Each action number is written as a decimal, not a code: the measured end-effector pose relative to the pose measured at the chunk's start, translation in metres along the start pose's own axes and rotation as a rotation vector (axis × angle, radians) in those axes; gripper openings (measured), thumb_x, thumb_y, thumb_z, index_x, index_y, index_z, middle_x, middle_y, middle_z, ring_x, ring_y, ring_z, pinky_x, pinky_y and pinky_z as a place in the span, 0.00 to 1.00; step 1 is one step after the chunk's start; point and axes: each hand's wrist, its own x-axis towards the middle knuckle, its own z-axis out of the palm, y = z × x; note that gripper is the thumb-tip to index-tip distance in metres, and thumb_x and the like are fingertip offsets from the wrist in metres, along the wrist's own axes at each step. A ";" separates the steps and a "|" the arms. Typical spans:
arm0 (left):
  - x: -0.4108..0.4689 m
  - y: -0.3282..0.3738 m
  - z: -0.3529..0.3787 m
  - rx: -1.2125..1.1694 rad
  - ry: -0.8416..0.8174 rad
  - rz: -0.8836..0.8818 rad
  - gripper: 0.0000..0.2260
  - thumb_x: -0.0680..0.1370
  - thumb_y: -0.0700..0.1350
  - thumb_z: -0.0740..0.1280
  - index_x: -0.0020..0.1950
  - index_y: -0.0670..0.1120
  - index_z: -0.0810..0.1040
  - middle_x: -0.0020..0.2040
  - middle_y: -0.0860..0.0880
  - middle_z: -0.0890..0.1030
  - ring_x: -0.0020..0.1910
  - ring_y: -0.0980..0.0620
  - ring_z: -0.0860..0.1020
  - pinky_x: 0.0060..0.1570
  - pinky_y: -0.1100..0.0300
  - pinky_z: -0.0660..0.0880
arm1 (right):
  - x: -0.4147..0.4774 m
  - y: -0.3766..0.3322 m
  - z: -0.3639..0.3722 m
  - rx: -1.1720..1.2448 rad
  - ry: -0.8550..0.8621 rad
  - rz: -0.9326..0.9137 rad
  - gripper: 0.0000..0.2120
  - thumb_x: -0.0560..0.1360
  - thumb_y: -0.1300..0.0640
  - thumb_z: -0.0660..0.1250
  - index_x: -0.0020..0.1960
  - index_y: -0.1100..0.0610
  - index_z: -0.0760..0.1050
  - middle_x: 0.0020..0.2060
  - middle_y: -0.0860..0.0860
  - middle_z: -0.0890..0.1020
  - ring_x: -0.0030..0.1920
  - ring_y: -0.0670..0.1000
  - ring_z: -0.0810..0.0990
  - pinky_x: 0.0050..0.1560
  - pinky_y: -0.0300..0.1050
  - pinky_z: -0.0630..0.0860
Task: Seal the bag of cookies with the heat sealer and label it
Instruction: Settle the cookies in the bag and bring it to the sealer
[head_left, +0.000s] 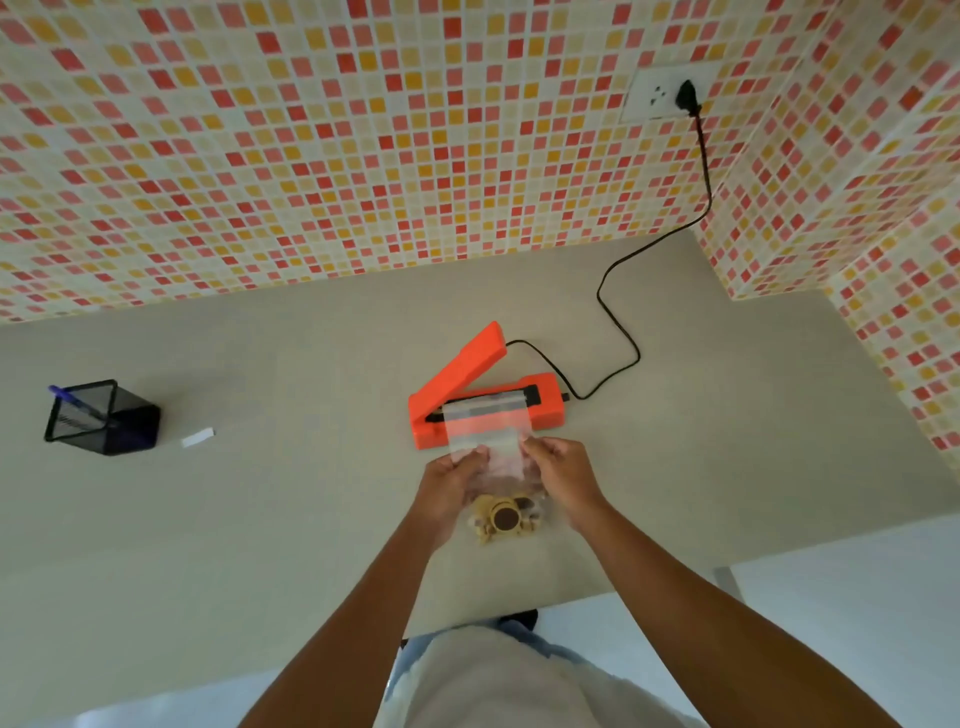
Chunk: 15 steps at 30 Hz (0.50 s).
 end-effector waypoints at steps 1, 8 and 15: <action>0.002 0.001 -0.001 -0.012 0.021 0.004 0.11 0.79 0.42 0.67 0.54 0.34 0.81 0.47 0.39 0.85 0.39 0.47 0.84 0.38 0.59 0.80 | 0.003 -0.001 0.000 0.001 0.005 0.007 0.20 0.77 0.52 0.69 0.31 0.62 0.76 0.25 0.54 0.76 0.28 0.52 0.74 0.32 0.43 0.71; 0.010 0.001 -0.001 -0.044 0.048 -0.030 0.11 0.81 0.42 0.63 0.55 0.36 0.81 0.52 0.40 0.85 0.50 0.41 0.84 0.48 0.52 0.79 | 0.013 -0.005 -0.004 0.008 0.021 0.022 0.20 0.76 0.57 0.71 0.27 0.57 0.73 0.19 0.44 0.74 0.21 0.43 0.72 0.26 0.36 0.69; 0.011 0.003 0.003 -0.036 0.081 -0.027 0.14 0.83 0.43 0.59 0.59 0.37 0.79 0.54 0.41 0.85 0.49 0.43 0.85 0.47 0.53 0.79 | 0.011 -0.007 -0.006 0.063 0.027 0.040 0.15 0.76 0.57 0.71 0.32 0.61 0.78 0.24 0.51 0.76 0.22 0.48 0.74 0.23 0.37 0.71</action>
